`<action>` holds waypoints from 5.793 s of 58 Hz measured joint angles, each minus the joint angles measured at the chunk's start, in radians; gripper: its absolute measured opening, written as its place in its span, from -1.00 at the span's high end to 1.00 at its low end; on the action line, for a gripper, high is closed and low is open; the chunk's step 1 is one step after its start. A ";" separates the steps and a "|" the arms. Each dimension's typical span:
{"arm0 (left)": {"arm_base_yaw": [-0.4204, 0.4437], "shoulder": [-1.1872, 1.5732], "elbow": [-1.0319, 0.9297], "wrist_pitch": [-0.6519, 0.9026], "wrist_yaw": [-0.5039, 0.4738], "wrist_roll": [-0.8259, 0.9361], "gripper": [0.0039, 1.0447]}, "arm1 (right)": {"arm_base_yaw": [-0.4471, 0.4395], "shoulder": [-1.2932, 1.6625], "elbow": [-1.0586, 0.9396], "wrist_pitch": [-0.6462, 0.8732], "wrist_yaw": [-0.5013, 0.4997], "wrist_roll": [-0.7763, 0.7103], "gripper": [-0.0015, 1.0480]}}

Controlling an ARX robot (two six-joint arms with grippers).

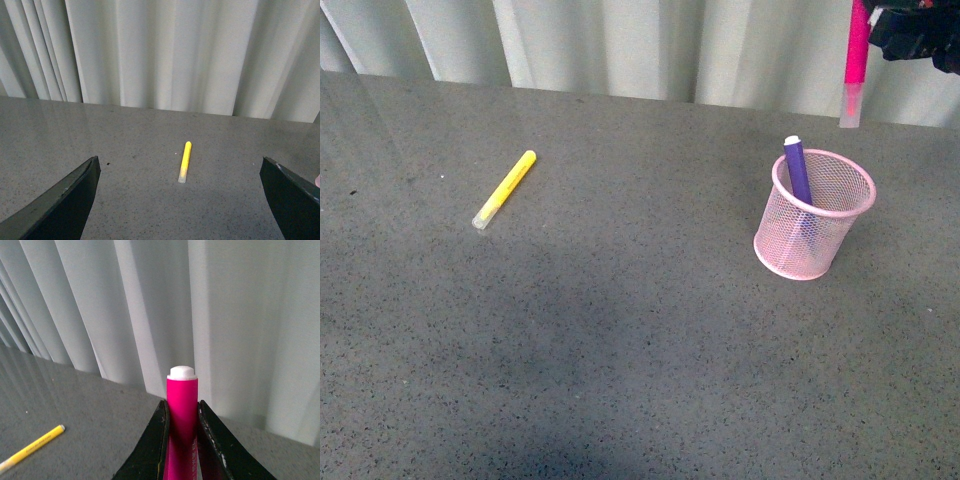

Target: Insert purple and pink pens into pink cup

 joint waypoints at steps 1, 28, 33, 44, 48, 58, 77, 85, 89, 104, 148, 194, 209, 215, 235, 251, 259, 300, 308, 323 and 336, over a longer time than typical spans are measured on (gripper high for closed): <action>0.000 0.000 0.000 0.000 0.000 0.000 -0.88 | 0.005 0.000 0.002 0.000 0.000 0.005 0.78; 0.000 -0.001 0.000 0.000 0.000 0.000 -0.88 | 0.034 0.001 -0.060 0.033 -0.001 0.017 0.78; 0.000 -0.001 0.000 0.000 0.000 0.000 -0.88 | 0.032 0.001 -0.068 0.033 -0.001 0.016 0.78; 0.000 -0.001 0.000 0.000 0.000 0.000 -0.88 | 0.029 0.001 -0.080 0.033 -0.001 0.016 0.78; 0.000 -0.001 0.000 0.000 0.000 0.000 -0.88 | 0.028 0.001 -0.086 0.033 -0.001 0.016 0.78; 0.000 -0.001 0.000 0.000 0.000 0.000 -0.88 | 0.025 0.001 -0.101 0.033 -0.001 0.014 0.78; 0.000 -0.001 0.000 0.000 0.000 0.000 -0.88 | 0.020 0.001 -0.121 0.033 -0.001 0.011 0.29; 0.000 -0.001 0.000 0.000 0.000 0.000 -0.88 | 0.016 0.001 -0.126 0.033 -0.001 0.011 -0.18; 0.000 -0.001 0.000 0.000 0.000 0.000 -0.88 | 0.013 0.001 -0.128 0.033 -0.002 0.011 -0.43; 0.000 -0.001 0.000 0.000 0.000 0.000 -0.88 | 0.003 0.001 -0.137 0.033 -0.002 0.011 -0.84; 0.000 -0.001 0.000 0.000 0.002 0.000 -0.88 | -0.242 -0.564 -0.047 -0.369 0.179 -0.019 -0.87; 0.000 -0.001 0.000 0.000 0.000 0.000 -0.88 | -0.332 -1.312 -0.390 -1.034 0.196 -0.161 0.15; 0.000 -0.001 0.000 0.000 0.000 0.000 -0.88 | -0.224 -1.454 -0.578 -0.995 0.298 -0.166 0.93; 0.000 -0.001 0.000 0.000 0.000 0.000 -0.88 | -0.194 -1.503 -0.628 -0.994 0.326 -0.166 0.93; 0.000 -0.001 0.000 0.000 0.000 0.000 -0.88 | -0.063 -1.647 -0.731 -1.032 0.450 -0.166 0.93; 0.000 -0.001 0.000 0.000 0.000 0.000 -0.88 | -0.063 -1.741 -0.768 -1.085 0.453 -0.166 0.93; 0.000 -0.001 0.000 0.000 0.000 0.000 -0.88 | -0.063 -1.781 -0.779 -1.112 0.452 -0.166 0.93; 0.000 -0.002 0.000 0.000 0.000 0.000 -0.88 | -0.063 -2.066 -0.801 -1.358 0.454 -0.166 0.93; 0.000 -0.001 0.000 0.000 0.000 0.000 -0.88 | -0.063 -2.066 -0.801 -1.358 0.453 -0.166 0.93; 0.000 -0.001 0.000 0.000 0.000 0.000 -0.88 | -0.063 -2.066 -0.801 -1.358 0.454 -0.166 0.46; 0.000 -0.001 0.000 0.000 0.000 0.000 -0.88 | -0.063 -2.066 -0.801 -1.358 0.454 -0.166 -0.25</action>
